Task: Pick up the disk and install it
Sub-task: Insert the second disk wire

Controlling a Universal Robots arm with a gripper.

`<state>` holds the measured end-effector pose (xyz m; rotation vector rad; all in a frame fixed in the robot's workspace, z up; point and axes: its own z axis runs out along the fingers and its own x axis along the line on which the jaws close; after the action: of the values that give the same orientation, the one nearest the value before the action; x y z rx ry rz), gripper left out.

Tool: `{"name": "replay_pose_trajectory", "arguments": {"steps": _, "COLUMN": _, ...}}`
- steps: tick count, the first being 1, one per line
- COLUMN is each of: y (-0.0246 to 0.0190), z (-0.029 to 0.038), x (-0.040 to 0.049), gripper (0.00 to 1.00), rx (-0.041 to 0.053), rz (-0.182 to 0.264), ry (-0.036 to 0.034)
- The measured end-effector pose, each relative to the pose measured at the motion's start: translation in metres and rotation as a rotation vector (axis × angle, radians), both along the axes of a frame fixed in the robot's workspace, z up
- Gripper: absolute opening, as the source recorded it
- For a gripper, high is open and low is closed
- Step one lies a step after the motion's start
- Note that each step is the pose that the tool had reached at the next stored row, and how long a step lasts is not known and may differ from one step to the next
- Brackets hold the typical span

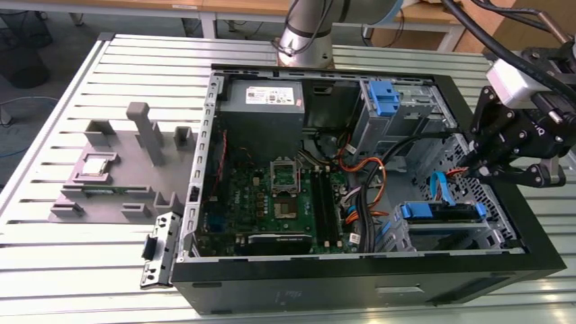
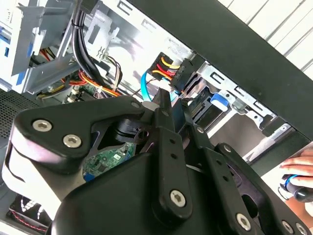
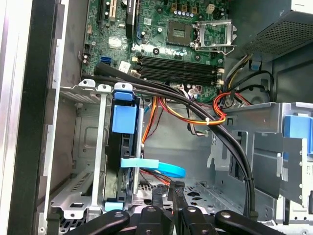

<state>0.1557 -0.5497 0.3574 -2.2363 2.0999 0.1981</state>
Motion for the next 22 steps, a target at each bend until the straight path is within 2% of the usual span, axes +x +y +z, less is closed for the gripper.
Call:
{"name": "replay_pose_trajectory", "arguments": {"steps": 2, "y": 0.0, "z": 0.0, "x": 0.0001, "gripper": 0.24, "rx": 0.0, "rz": 0.0, "ry": 0.0}}
{"name": "replay_pose_trajectory", "arguments": {"steps": 3, "y": 0.0, "z": 0.0, "x": 0.0001, "gripper": 0.3, "rx": 0.0, "rz": 0.0, "ry": 0.0}}
{"name": "replay_pose_trajectory", "arguments": {"steps": 5, "y": 0.0, "z": 0.0, "x": 0.0001, "gripper": 0.3, "rx": 0.0, "rz": 0.0, "ry": 0.0}}
{"name": "replay_pose_trajectory", "arguments": {"steps": 7, "y": 0.0, "z": 0.0, "x": 0.0002, "gripper": 0.42, "rx": 0.0, "rz": 0.0, "ry": 0.0}}
{"name": "replay_pose_trajectory", "arguments": {"steps": 9, "y": 0.0005, "z": -0.0003, "x": 0.0014, "gripper": 0.42, "rx": 0.0001, "rz": 0.0, "ry": 0.0}}
{"name": "replay_pose_trajectory", "arguments": {"steps": 14, "y": 0.0017, "z": -0.0004, "x": 0.0155, "gripper": 0.42, "rx": -0.0002, "rz": 0.0, "ry": 0.0019}}
{"name": "replay_pose_trajectory", "arguments": {"steps": 17, "y": 0.0028, "z": -0.0006, "x": 0.02, "gripper": 0.42, "rx": -0.0008, "rz": 0.0, "ry": 0.0039}}
{"name": "replay_pose_trajectory", "arguments": {"steps": 20, "y": 0.0045, "z": -0.0013, "x": 0.0239, "gripper": 0.42, "rx": -0.007, "rz": 0.0, "ry": 0.0068}}
{"name": "replay_pose_trajectory", "arguments": {"steps": 22, "y": 0.0056, "z": -0.0028, "x": 0.0254, "gripper": 0.42, "rx": -0.0191, "rz": 0.0, "ry": 0.0086}}
